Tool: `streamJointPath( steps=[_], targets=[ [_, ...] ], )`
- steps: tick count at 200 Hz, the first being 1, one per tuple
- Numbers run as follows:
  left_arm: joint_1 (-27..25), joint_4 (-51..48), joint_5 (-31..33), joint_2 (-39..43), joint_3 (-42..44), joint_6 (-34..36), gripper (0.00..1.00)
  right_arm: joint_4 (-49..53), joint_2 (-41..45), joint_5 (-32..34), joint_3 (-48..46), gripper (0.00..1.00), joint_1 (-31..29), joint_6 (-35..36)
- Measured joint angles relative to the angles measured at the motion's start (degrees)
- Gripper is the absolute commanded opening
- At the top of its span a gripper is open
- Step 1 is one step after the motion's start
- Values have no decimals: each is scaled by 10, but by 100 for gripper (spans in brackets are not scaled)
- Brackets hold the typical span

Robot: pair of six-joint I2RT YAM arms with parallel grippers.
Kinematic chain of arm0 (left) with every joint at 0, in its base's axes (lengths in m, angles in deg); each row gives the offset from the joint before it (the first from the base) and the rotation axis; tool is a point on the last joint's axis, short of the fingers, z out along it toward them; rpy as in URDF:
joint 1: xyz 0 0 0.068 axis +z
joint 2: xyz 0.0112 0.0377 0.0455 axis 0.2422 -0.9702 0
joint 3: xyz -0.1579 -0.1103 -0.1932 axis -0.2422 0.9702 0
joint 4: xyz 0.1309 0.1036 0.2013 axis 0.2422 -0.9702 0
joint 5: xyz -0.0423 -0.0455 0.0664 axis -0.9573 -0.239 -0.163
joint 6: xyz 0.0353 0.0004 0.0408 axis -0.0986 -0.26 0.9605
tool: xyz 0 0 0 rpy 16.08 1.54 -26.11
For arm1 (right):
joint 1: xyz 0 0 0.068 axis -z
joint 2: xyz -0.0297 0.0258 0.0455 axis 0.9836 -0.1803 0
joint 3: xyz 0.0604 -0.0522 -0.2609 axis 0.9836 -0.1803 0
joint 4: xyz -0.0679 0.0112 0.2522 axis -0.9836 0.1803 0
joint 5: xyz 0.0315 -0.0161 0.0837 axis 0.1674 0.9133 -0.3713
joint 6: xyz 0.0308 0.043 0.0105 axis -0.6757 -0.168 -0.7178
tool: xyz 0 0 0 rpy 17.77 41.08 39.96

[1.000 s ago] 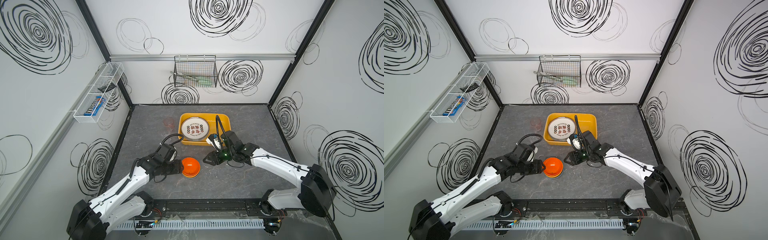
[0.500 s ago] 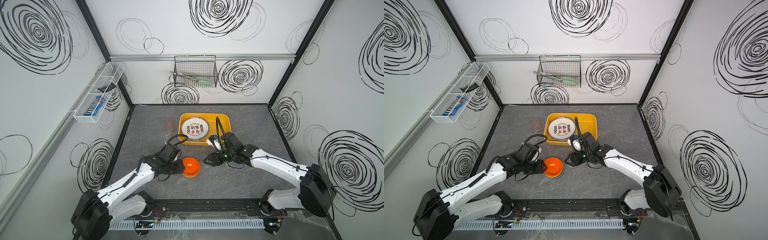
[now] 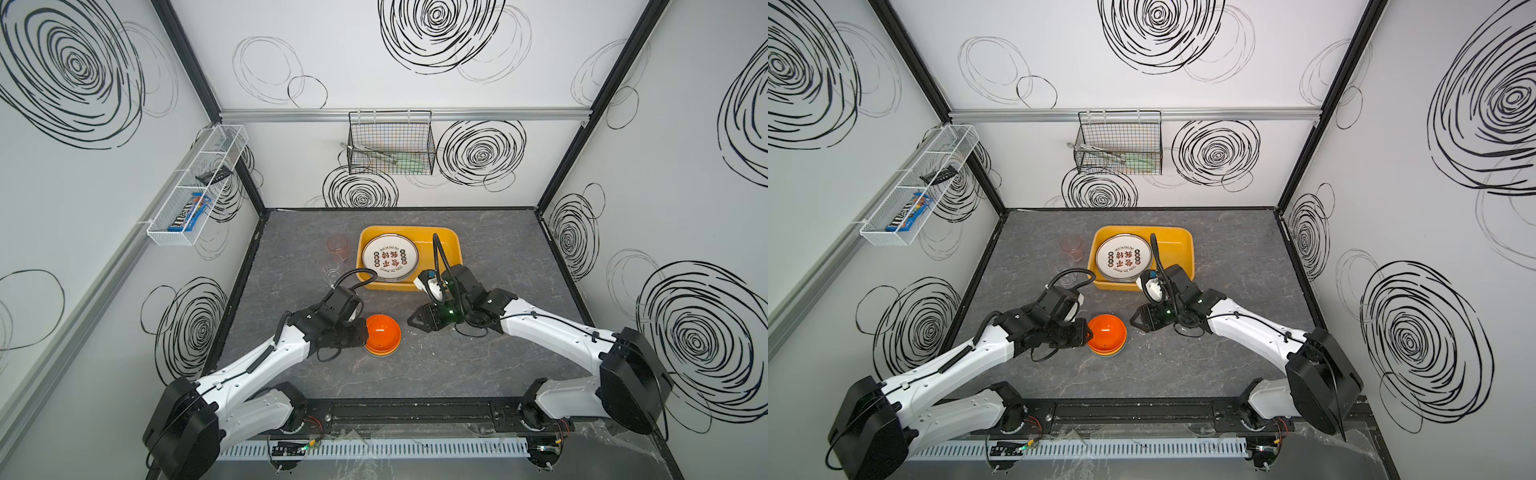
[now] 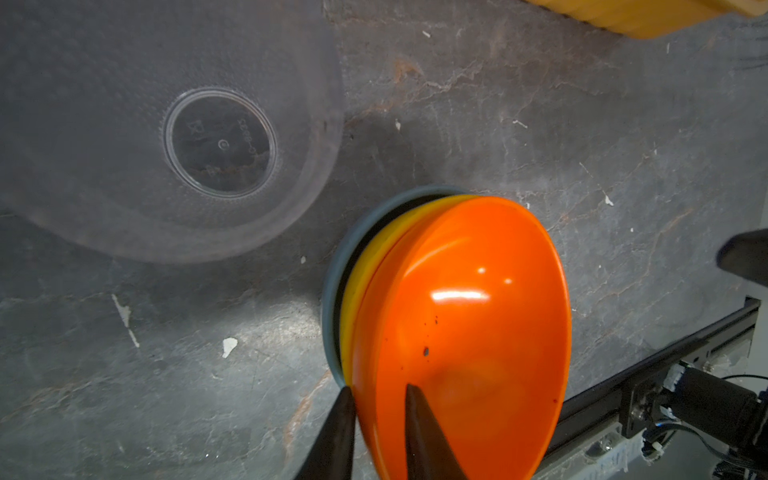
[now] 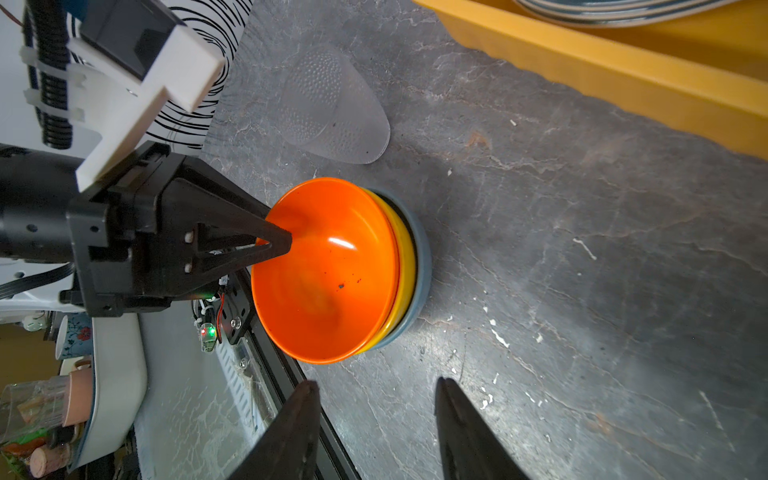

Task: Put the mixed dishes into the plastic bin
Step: 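Pinch the orange bowl rim with the right gripper while the left gripper steadies the stack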

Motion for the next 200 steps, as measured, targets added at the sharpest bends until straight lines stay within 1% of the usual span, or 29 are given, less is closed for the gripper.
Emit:
streamJointPath(
  steps=[52, 110, 163, 200],
  targets=[
    [0, 0, 0, -16, -3, 1, 16, 0, 5, 9, -1, 49, 0, -7],
    [-1, -4, -1, -21, -23, 6, 11, -1, 7, 16, -4, 49, 0, -12],
    [-1, -7, -1, -22, -45, 12, 9, 0, 7, 21, -4, 49, 0, -14],
    [0, -17, 0, -22, -59, 16, 8, 2, 8, 19, 2, 51, 0, -25]
  ],
)
